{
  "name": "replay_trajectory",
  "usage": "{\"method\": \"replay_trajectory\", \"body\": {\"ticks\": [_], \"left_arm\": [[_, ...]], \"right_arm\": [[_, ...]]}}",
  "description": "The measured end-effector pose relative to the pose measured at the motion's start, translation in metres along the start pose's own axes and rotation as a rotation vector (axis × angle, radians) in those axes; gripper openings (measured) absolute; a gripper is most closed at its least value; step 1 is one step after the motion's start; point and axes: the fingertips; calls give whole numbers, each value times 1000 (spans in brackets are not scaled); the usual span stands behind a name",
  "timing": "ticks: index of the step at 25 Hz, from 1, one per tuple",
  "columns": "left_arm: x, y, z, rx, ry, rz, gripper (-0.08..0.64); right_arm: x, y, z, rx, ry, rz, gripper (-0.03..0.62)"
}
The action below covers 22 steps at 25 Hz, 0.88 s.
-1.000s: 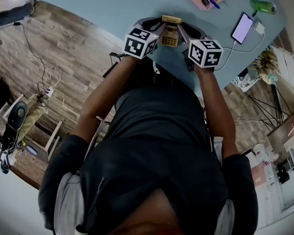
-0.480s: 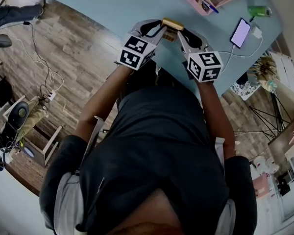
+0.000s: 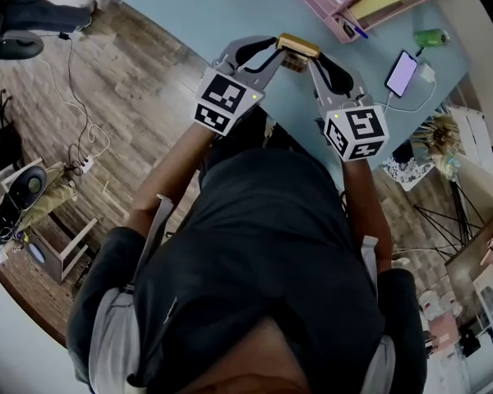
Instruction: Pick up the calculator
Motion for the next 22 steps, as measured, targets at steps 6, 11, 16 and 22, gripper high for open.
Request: {"method": "replay_trajectory", "body": {"ticks": [6, 11, 16, 22], "left_arm": [[-38, -45, -5, 80, -50, -99, 144], [-62, -69, -13, 134, -86, -155, 144], [-85, -85, -21, 152, -106, -197, 144], [-100, -95, -30, 162, -132, -232, 144]], "right_arm": [[-27, -49, 21, -128, -19, -79, 61], [-45, -75, 35, -191, -44, -114, 60], [-60, -94, 48, -231, -64, -141, 60], [-76, -105, 60, -282, -81, -163, 60]]}}
Point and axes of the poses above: the fingertips, and each gripper's own axes: x forward along the fingers, z to its left, y out of its underside, and after that the axes turned 6 degrees about z, right-handed
